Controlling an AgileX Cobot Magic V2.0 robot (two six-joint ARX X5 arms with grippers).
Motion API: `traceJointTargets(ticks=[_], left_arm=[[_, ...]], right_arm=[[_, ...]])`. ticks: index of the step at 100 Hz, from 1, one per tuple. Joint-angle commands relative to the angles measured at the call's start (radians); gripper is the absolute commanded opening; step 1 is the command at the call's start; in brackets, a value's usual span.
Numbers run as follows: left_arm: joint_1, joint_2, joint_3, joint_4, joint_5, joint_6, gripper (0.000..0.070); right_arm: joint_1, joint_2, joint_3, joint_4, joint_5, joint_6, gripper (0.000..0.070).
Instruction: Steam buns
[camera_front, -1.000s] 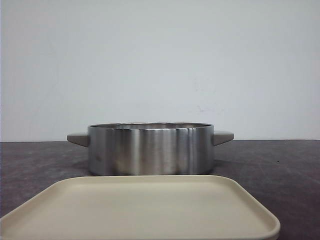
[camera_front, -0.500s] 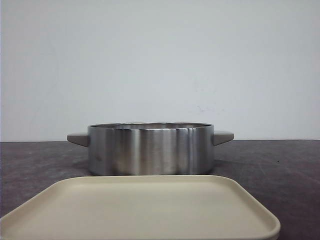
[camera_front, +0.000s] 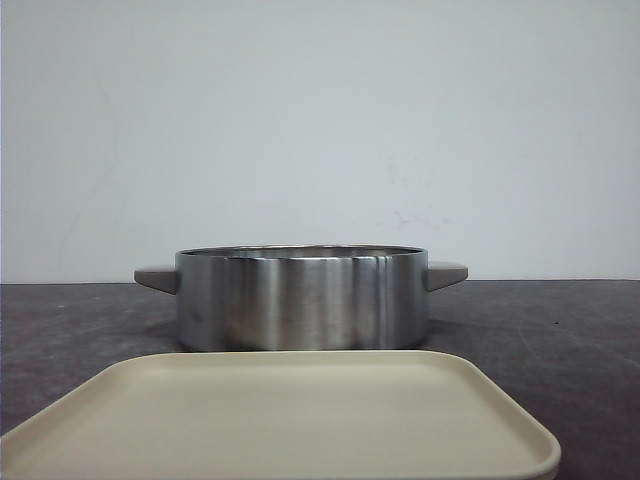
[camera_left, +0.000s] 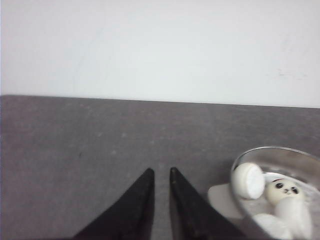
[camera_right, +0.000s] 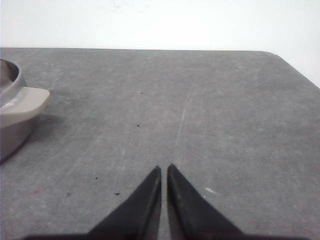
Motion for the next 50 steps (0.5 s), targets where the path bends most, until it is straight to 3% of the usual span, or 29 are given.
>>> traceJointTargets(ticks=[1, 16, 36, 50], left_arm=[[0.02, -0.072, -0.127, 0.061, 0.034, 0.006, 0.0019], [0.078, -0.265, -0.373, 0.156, 0.136, -0.017, 0.0019], [0.127, -0.391, -0.53, 0.172, 0.18, -0.04, 0.0019], [0.15, -0.415, -0.572, 0.176, 0.183, -0.003, 0.0019]], right_arm=[[0.004, 0.0, -0.003, 0.011, 0.0, -0.006, 0.0013], [0.004, 0.0, -0.003, 0.011, 0.0, -0.006, 0.0013], [0.004, 0.0, -0.003, 0.011, 0.0, -0.006, 0.0013], [0.004, 0.0, -0.003, 0.011, 0.0, -0.006, 0.0013]])
